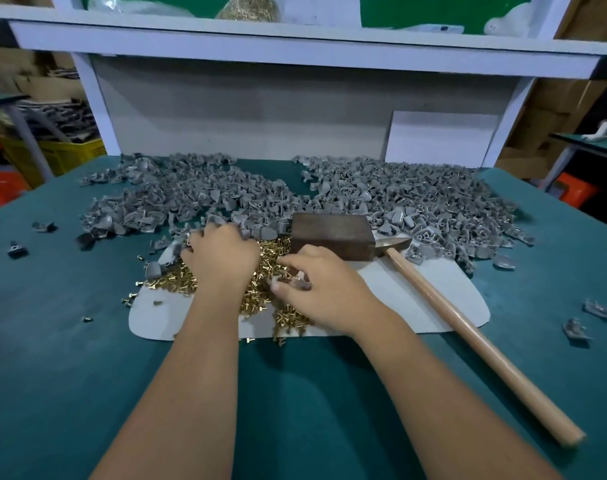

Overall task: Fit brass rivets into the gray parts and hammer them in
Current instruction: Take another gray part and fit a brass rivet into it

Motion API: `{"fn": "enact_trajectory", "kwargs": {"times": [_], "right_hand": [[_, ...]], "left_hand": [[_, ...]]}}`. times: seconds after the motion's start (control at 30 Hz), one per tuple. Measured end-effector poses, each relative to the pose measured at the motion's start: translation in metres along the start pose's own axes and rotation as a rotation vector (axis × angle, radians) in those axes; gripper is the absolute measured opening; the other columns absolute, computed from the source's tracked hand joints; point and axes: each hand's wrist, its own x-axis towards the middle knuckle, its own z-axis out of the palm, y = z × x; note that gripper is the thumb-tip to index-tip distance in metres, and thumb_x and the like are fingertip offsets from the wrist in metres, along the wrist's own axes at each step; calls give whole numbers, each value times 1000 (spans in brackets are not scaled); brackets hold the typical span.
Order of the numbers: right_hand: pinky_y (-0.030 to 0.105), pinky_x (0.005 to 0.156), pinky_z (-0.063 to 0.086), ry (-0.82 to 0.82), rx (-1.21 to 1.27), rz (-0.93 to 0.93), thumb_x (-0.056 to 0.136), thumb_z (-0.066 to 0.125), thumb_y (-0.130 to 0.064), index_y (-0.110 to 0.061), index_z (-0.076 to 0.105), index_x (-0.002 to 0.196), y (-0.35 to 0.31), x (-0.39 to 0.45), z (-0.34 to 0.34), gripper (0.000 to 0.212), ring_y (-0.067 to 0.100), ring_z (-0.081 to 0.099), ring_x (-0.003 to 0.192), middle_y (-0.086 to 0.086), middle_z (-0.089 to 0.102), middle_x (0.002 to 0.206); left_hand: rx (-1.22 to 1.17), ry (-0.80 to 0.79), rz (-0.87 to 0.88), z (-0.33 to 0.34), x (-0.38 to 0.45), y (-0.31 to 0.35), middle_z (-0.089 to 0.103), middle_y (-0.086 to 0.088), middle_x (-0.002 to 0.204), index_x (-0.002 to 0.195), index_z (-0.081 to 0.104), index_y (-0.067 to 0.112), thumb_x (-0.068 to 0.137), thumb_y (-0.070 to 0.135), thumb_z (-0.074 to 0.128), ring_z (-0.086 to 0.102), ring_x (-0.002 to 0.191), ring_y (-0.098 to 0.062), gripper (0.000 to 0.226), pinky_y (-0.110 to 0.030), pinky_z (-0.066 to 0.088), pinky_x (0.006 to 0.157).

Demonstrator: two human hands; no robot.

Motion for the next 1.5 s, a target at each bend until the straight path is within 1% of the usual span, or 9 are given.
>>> {"fn": "enact_trajectory", "kwargs": {"times": [0.37, 0.6, 0.87, 0.9, 0.93, 0.97, 1.07, 1.23, 1.5], "right_hand": [[38, 80, 49, -35, 11, -43, 82, 62, -20, -21, 68, 92, -8, 3, 5, 12, 16, 52, 94, -8, 49, 89], [40, 78, 47, -24, 9, -4, 90, 56, -16, -18, 62, 84, -9, 5, 9, 9, 19, 52, 91, -3, 52, 91], [37, 69, 51, 121, 193, 85, 93, 52, -16, -19, 53, 87, -5, 3, 1, 6, 13, 57, 76, -4, 61, 82], [35, 66, 53, 179, 242, 121, 90, 56, -15, -20, 53, 83, -4, 3, -1, 9, 9, 57, 70, -7, 61, 77], [31, 63, 53, 244, 285, 153, 86, 58, -13, -22, 54, 79, -3, 4, -3, 12, 5, 57, 66, -8, 60, 72], [26, 61, 52, 313, 317, 177, 83, 61, -11, -23, 54, 75, -1, 4, -5, 16, 3, 56, 63, -8, 59, 69], [17, 61, 48, 518, 383, 225, 78, 62, -5, -28, 54, 74, 7, 4, -15, 24, -2, 54, 67, -12, 57, 70], [7, 61, 41, 757, 449, 359, 79, 59, 0, -32, 55, 74, 27, 1, -30, 32, -8, 53, 67, -13, 58, 73], [15, 58, 43, 763, 478, 454, 79, 57, -6, -29, 60, 78, 38, 2, -32, 23, -3, 53, 63, -12, 59, 72]], "left_hand": [[-137, 86, 82, 4, 4, 0, 74, -1, 89, 101, 76, 26, 91, 15, 59, 62, 75, -24, 23, -36, 54, 80], [-468, 123, 221, 7, 0, 10, 68, 5, 126, 111, 75, 23, 91, 13, 66, 65, 105, -17, 24, -26, 48, 92], [-653, 112, 188, 4, -4, 18, 75, -6, 102, 118, 71, 24, 92, 20, 68, 66, 82, -25, 26, -38, 56, 80], [-705, 113, 182, 4, -5, 20, 75, -2, 99, 118, 71, 25, 92, 20, 69, 52, 104, -20, 27, -38, 57, 77], [-779, 109, 171, 4, -6, 23, 75, 3, 98, 117, 71, 25, 91, 20, 70, 50, 65, -3, 27, -35, 57, 77], [-854, 97, 154, 3, -7, 27, 74, 6, 100, 116, 71, 26, 90, 18, 71, 70, 83, -17, 27, -34, 59, 82], [-962, 24, 154, 6, -11, 39, 73, 8, 112, 111, 73, 27, 86, 15, 74, 66, 105, -9, 28, -34, 54, 97], [-986, -112, 186, 18, -19, 46, 73, 3, 111, 110, 74, 21, 85, 10, 75, 66, 109, -10, 27, -34, 51, 102], [-981, -145, 171, 20, -17, 45, 75, -3, 103, 107, 75, 21, 85, 11, 75, 69, 103, -14, 24, -32, 55, 95]]}}
